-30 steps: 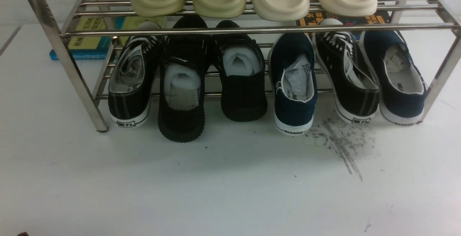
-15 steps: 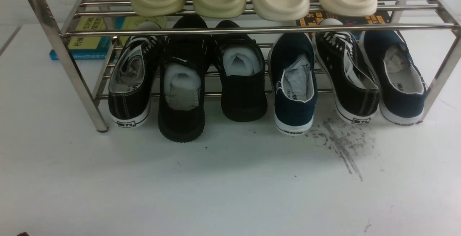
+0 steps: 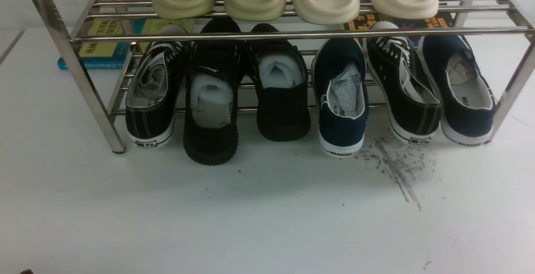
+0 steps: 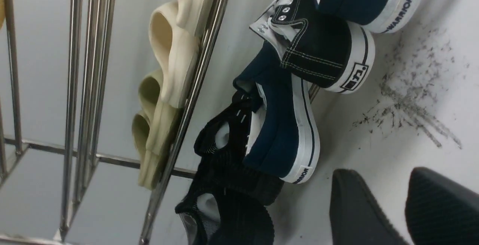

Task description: Take the shoes off the shelf with your hand on the white table.

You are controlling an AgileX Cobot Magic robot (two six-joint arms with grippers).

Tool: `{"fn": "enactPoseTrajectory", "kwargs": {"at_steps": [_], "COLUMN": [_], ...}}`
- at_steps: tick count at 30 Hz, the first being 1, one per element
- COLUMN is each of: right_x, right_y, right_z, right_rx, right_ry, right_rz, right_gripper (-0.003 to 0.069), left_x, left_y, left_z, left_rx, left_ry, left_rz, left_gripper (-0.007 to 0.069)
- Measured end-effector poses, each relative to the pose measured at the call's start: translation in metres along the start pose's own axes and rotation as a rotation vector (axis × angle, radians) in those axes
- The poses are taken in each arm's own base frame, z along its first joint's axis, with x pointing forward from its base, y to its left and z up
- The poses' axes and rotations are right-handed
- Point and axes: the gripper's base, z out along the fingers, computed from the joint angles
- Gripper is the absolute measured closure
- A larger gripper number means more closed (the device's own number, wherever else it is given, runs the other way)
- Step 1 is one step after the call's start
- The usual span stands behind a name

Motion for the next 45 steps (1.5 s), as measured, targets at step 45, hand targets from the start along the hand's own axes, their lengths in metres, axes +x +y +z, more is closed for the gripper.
{"fn": "enactPoseTrajectory", "kwargs": {"at_steps": [45], "right_x": [-0.046], "right_y": [0.153], "right_z": [0.229], "right_rx": [0.689], "right_ry": [0.818], "right_rz": [-1.071], "right_gripper": [0.0655], "left_x": [0.000], "left_y": [0.000], "left_z": [0.000], "left_rx": [0.000], "left_ry": [0.000], "left_rz": [0.001], "left_gripper": [0.0385]}}
